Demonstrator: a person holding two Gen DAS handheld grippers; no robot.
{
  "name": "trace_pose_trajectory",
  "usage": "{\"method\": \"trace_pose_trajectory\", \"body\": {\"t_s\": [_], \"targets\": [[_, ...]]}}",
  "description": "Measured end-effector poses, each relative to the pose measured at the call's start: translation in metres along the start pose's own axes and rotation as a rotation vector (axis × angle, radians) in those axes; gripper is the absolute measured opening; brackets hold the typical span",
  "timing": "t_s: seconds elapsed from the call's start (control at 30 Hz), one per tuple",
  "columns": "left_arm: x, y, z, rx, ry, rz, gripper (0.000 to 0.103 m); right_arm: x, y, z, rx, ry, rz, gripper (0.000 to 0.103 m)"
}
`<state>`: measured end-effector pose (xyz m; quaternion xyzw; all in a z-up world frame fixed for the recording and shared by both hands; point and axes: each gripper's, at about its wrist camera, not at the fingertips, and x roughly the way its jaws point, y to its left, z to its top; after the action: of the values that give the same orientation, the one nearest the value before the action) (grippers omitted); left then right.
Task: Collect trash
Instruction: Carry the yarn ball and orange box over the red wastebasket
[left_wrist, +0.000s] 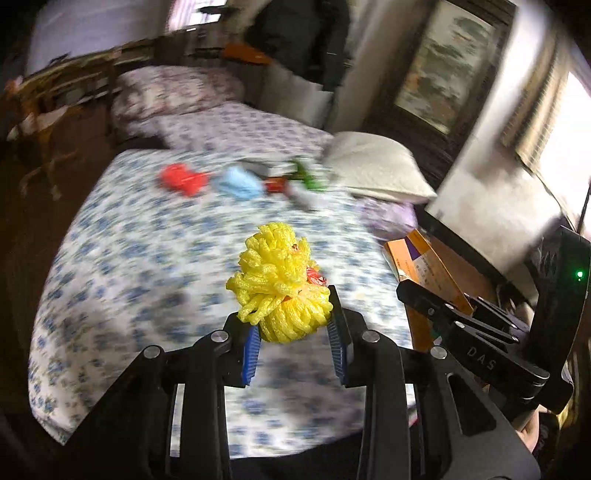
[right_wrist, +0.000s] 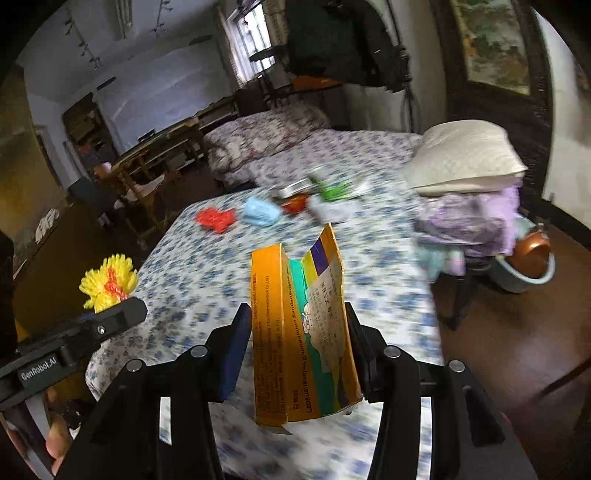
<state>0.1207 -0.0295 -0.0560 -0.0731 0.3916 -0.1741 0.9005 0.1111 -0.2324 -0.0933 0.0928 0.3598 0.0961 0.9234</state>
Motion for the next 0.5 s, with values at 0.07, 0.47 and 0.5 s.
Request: {"method": "trace_pose_trajectory", "body": {"t_s": [0.07, 0.47, 0.5], "targets": [[0.008, -0.039, 0.0, 0.064, 0.019, -0.045, 0.033, -0.02, -0.024, -0.006, 0.012, -0.011, -0.038, 0.049], [0.124, -0.219, -0.062, 0.303, 0.268, -0.206, 0.033, -0.071, -0.216, -0.115, 0.241, 0.1, -0.333, 0.049], [0.135, -0.23, -0.069, 0.316, 0.286, -0.212, 0.033, -0.068, -0.225, -0.124, 0.26, 0.114, -0.335, 0.049]]}}
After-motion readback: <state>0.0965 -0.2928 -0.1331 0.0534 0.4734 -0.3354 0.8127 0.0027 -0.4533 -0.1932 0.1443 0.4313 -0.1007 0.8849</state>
